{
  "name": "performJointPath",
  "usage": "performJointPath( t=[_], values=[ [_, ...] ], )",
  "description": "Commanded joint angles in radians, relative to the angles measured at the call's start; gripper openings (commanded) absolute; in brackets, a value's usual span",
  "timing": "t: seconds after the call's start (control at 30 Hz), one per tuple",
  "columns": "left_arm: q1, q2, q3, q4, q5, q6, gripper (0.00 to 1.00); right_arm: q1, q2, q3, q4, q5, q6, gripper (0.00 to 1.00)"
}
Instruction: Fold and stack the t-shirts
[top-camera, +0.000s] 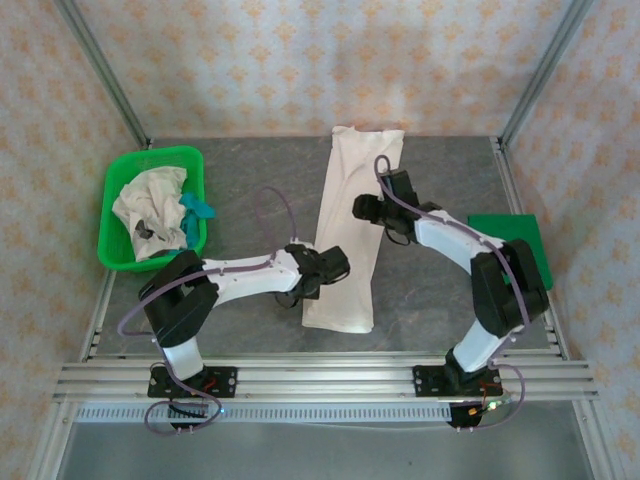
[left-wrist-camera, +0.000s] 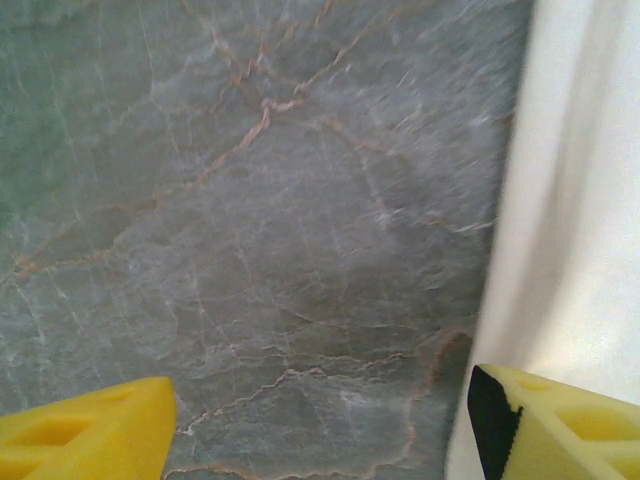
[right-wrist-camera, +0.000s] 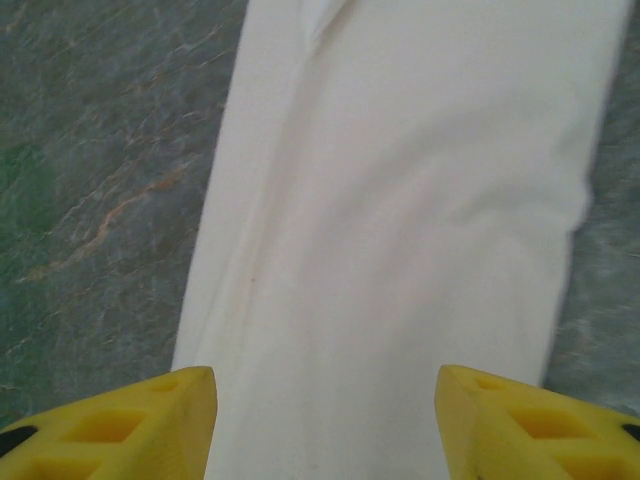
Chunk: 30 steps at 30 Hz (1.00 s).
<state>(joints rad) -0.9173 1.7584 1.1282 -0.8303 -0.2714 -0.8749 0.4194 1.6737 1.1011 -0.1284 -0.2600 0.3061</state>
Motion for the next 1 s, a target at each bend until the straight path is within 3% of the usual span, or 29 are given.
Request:
performJointPath(
  t=[0.0, 0.17, 0.33, 0.57, 0.77, 0.87, 0.97],
  values=[
    [0.014, -0.019, -0.066, 0.074, 0.06, -0.046, 0.78, 0.034, 0.06, 0.074, 0.013, -0.008, 0.023, 0.59],
    [0.029, -0.07, -0.16, 0.171, 0.134, -0.071, 0.78, 0.079, 0.176, 0.171, -0.01, -0.009, 0.034, 0.57],
    [0.045, -0.114, -0.217, 0.217, 0.172, -0.081, 0.77, 0.091, 0.312, 0.272, -0.01, -0.03, 0.066, 0.46],
    [0.052, -0.136, -0.267, 0.255, 0.205, -0.087, 0.76, 0.092, 0.469, 0.411, -0.007, -0.017, 0.076, 0.5],
    [0.053, -0.129, -0.283, 0.29, 0.234, -0.081, 0.76, 0.091, 0.603, 0.582, -0.041, -0.137, 0.057, 0.36],
    [0.053, -0.129, -0.282, 0.292, 0.239, -0.073, 0.76, 0.091, 0.617, 0.628, -0.08, -0.116, 0.04, 0.39],
    [0.052, -0.147, -0.288, 0.303, 0.252, -0.065, 0.76, 0.092, 0.562, 0.586, -0.077, -0.065, 0.022, 0.51]
  ],
)
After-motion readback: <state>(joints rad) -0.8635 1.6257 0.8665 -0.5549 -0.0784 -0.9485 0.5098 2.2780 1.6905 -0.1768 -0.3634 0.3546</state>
